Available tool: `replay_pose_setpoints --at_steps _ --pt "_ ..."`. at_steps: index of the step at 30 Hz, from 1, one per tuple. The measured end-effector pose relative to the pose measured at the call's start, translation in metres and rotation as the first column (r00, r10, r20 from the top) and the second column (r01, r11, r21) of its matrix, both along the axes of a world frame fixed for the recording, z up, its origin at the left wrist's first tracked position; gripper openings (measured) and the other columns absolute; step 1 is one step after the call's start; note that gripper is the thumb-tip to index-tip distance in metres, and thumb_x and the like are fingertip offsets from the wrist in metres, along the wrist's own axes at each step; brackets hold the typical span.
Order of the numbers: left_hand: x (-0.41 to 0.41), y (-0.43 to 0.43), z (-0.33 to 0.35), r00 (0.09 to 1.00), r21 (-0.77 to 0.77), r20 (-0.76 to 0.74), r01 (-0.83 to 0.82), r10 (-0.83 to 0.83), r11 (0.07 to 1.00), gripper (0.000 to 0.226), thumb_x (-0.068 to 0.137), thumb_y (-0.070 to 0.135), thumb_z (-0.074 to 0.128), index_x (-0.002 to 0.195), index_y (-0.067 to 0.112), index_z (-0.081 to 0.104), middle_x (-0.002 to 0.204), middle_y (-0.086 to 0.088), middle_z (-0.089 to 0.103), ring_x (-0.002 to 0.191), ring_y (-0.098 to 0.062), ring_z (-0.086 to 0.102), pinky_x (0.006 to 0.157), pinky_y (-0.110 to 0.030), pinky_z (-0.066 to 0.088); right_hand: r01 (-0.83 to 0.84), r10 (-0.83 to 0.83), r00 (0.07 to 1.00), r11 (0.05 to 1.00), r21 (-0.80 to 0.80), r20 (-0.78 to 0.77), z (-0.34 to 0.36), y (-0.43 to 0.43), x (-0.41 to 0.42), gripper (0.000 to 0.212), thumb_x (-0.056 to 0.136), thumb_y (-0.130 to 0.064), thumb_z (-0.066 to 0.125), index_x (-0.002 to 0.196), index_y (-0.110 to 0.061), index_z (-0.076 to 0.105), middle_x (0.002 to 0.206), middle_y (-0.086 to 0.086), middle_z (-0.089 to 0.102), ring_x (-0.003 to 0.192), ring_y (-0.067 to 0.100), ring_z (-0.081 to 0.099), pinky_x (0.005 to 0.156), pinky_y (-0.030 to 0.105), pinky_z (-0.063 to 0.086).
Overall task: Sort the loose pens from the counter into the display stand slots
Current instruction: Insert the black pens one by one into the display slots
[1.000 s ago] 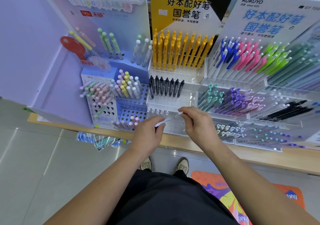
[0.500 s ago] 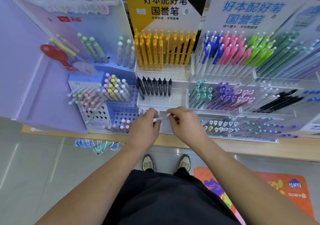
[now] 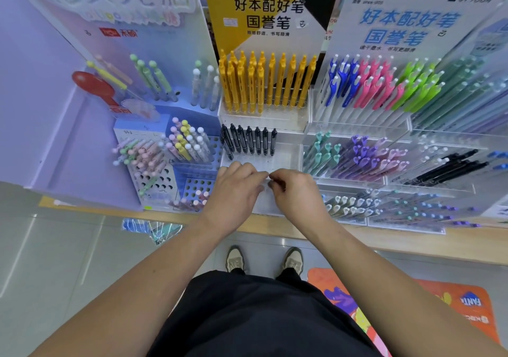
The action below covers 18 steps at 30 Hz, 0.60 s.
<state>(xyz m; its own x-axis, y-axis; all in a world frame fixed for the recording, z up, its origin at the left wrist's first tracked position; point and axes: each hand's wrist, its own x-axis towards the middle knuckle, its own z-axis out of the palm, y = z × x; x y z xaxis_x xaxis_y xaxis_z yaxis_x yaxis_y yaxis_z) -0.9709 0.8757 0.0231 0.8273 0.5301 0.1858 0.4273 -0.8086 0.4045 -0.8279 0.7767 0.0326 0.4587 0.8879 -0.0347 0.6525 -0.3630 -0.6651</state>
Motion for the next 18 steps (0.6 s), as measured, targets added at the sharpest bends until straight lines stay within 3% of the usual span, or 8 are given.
replay_pose_setpoints --at_steps 3,11,14,18 --pt "0.004 0.006 0.002 0.999 -0.114 0.016 -0.034 0.036 0.993 0.028 0.086 0.015 0.082 0.112 0.02 0.074 0.09 0.007 0.071 0.094 -0.022 0.056 0.08 -0.034 0.028 0.02 -0.016 0.997 0.998 -0.059 0.073 0.008 0.003 0.001 0.015 0.095 -0.021 0.064 0.103 -0.022 0.077 0.087 0.002 0.076 0.083 0.028 0.069 0.066 0.037 0.055" --pt "0.009 0.015 0.006 1.0 -0.153 -0.004 0.0 0.0 0.988 0.028 0.082 0.004 0.082 0.107 0.015 0.076 0.09 0.002 0.074 0.094 -0.022 0.06 0.08 -0.037 0.051 -0.093 0.099 0.99 0.994 -0.061 0.105 0.01 0.004 0.008 0.019 0.095 -0.014 0.063 0.103 -0.02 0.079 0.092 0.003 0.078 0.086 0.031 0.07 0.066 0.039 0.056" --pt "0.016 0.016 0.009 0.998 -0.19 -0.061 -0.018 0.006 0.982 0.023 0.085 0.01 0.08 0.106 0.018 0.075 0.089 0.0 0.073 0.094 -0.022 0.058 0.079 -0.043 0.053 -0.148 0.151 0.98 0.988 -0.037 0.132 0.009 0.007 0.008 0.015 0.093 -0.016 0.067 0.101 -0.019 0.08 0.085 0.006 0.077 0.079 0.033 0.07 0.061 0.039 0.056" --pt "0.015 0.015 0.001 0.994 -0.22 -0.077 -0.096 0.081 0.971 0.029 0.086 0.021 0.08 0.114 0.029 0.075 0.091 -0.003 0.066 0.093 -0.024 0.062 0.085 -0.043 0.052 -0.103 0.106 0.992 0.994 -0.046 0.061 0.003 0.007 0.006 0.017 0.095 -0.019 0.066 0.107 -0.021 0.078 0.089 0.006 0.078 0.084 0.033 0.071 0.066 0.04 0.057"
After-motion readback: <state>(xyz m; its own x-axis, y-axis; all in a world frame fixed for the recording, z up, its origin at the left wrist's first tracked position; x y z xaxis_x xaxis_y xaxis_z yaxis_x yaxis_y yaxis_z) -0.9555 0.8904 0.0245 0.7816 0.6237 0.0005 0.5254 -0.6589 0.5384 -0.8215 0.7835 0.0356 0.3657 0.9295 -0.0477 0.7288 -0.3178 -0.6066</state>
